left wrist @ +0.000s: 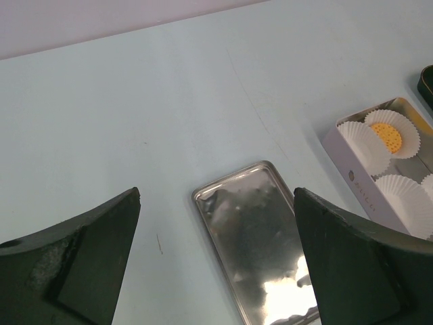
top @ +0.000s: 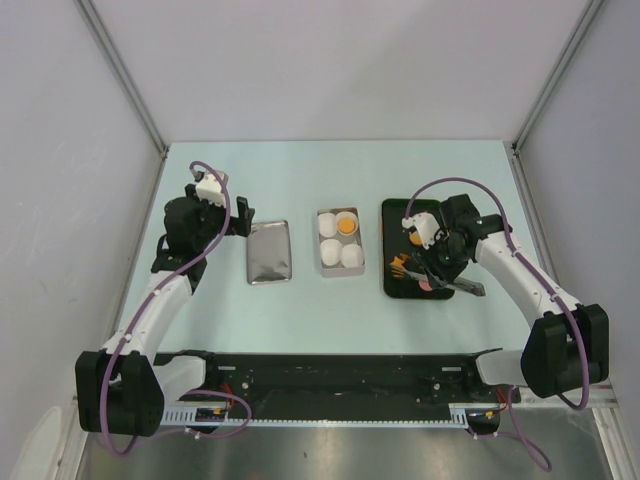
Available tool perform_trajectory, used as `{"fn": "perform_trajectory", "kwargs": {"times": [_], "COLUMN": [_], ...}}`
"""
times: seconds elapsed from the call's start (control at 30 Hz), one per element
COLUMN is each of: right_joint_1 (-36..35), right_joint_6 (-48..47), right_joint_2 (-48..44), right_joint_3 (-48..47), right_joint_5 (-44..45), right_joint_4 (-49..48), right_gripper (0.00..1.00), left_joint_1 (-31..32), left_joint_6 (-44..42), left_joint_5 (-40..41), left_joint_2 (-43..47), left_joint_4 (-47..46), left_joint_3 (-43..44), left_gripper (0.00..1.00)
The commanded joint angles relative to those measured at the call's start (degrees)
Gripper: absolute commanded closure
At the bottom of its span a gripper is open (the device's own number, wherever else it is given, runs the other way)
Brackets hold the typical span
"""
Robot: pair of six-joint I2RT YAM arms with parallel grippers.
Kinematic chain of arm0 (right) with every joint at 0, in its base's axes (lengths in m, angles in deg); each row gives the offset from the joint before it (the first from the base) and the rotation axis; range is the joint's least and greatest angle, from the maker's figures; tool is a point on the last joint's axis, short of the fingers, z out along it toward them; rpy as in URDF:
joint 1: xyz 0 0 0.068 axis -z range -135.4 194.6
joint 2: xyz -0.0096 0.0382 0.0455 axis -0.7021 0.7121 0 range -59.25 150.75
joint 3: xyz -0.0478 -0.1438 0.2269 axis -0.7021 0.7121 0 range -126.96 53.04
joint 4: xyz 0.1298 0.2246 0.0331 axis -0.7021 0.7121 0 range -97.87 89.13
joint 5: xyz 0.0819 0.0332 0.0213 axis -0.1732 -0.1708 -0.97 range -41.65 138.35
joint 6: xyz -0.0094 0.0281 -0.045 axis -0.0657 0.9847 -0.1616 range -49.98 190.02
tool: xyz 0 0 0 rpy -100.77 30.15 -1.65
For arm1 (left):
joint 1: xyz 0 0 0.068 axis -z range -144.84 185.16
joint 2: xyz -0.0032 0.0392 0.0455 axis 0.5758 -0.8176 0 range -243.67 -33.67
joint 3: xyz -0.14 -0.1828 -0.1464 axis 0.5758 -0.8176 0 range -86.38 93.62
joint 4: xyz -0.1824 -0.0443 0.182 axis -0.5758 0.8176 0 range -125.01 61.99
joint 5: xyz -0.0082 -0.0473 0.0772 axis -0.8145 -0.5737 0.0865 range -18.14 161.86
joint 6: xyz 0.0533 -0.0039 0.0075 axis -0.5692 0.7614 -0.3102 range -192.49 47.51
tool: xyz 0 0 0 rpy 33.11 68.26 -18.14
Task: Pack the cookies
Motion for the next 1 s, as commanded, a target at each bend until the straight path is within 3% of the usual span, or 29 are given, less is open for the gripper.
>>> {"fn": "perform_trajectory", "kwargs": {"times": [0.0,0.5,0.77,0.97], "right_joint_1": [0.0,0.2,0.4,0.3], "right_joint_6": [0.4,0.1,0.3,0.7], "right_joint_2": [-1.1,-2.2,-1.4,-0.3], "right_joint_3": [-0.2,-0.5,-0.5,-0.4], "right_joint_5": [2.1,1.3,2.8,3.2], "right_joint_4": [-0.5,-1.1,-1.1,-1.1], "right_gripper": [0.66,0.68,0.53,0.49], "left_joint_1": [0.4,0.4,0.3,0.4], "left_joint_6": [-1.2,-1.2,-1.3,-1.4], "left_joint_5": [-0.3,-0.3,-0.3,-0.3], "left_joint_2": [1.1,0.6,0.7,1.1], "left_joint_4": [-2.1,-2.4,-2.4,-2.4], "left_joint_3": [-0.3,-0.4,-0.5,-0.5], "left_gripper": [0.0,0.0,0.0,0.0]}}
